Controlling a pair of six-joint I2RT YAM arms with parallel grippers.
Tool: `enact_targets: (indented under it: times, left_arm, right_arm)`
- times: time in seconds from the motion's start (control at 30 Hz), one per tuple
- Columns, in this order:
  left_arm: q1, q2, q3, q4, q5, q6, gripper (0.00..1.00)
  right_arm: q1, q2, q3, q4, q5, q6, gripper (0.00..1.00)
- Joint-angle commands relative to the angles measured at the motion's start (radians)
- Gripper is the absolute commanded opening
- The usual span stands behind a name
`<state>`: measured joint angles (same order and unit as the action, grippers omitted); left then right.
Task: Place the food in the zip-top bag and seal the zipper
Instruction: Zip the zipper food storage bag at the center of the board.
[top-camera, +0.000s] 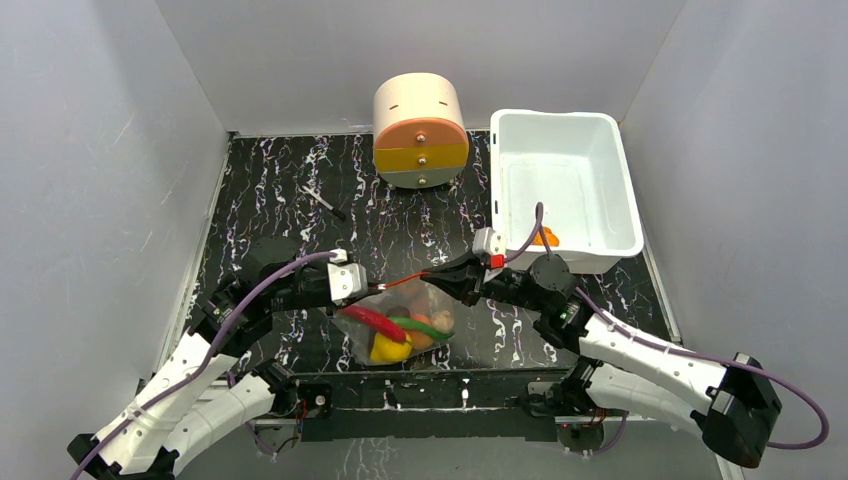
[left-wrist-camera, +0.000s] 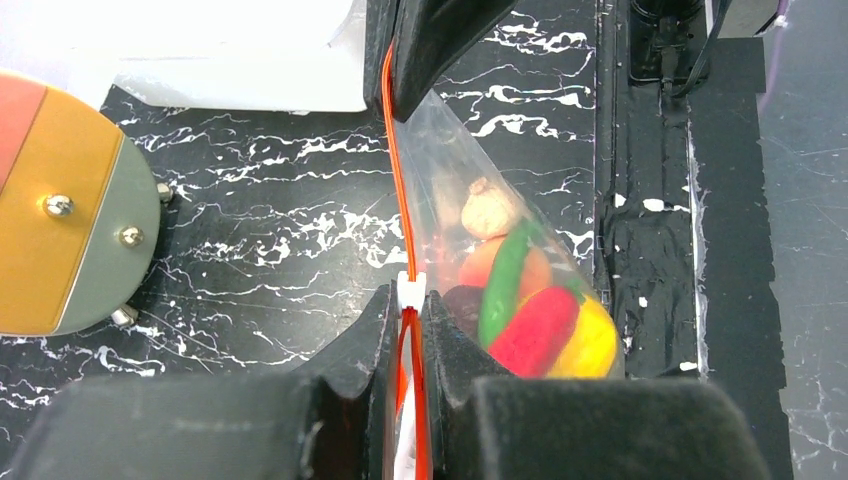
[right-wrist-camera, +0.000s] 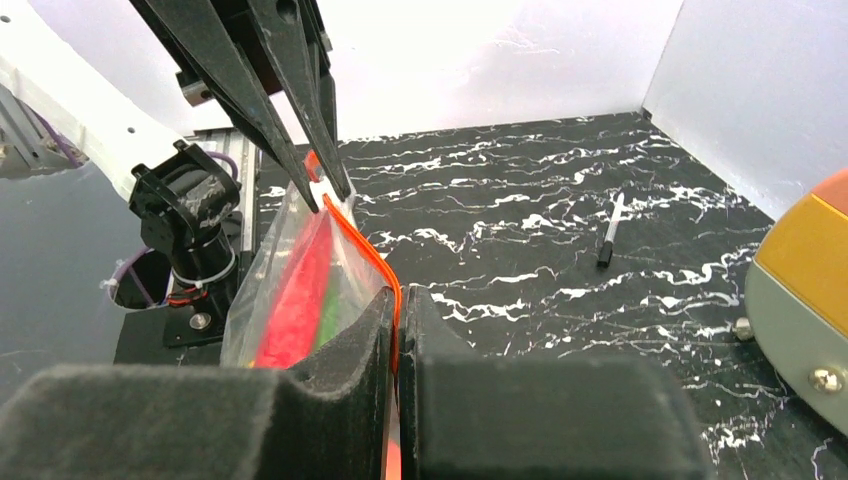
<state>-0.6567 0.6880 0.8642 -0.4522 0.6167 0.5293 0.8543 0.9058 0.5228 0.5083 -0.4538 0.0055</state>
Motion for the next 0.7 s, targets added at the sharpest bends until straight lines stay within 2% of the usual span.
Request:
enact_targets:
  times: [0.0, 0.3, 0.67]
  left_arm:
    - [0.003, -0.024, 0.032, -0.096, -0.026, -0.002, 0.0]
    - [0.003, -0.026, 0.032, -0.156, -0.072, 0.023, 0.0]
    - [0.003, -0.027, 0.068, -0.221, -0.128, 0.056, 0.0]
  right_arm:
    - [-0.025, -0.065, -0.025, 0.044, 0.111, 0.015, 0.0]
    - [-0.052, -0.149, -0.047, -0.023, 0.148, -0.013, 0.0]
    - [-0.057, -0.232, -0.108, -0.01, 0.226, -0.017, 0.0]
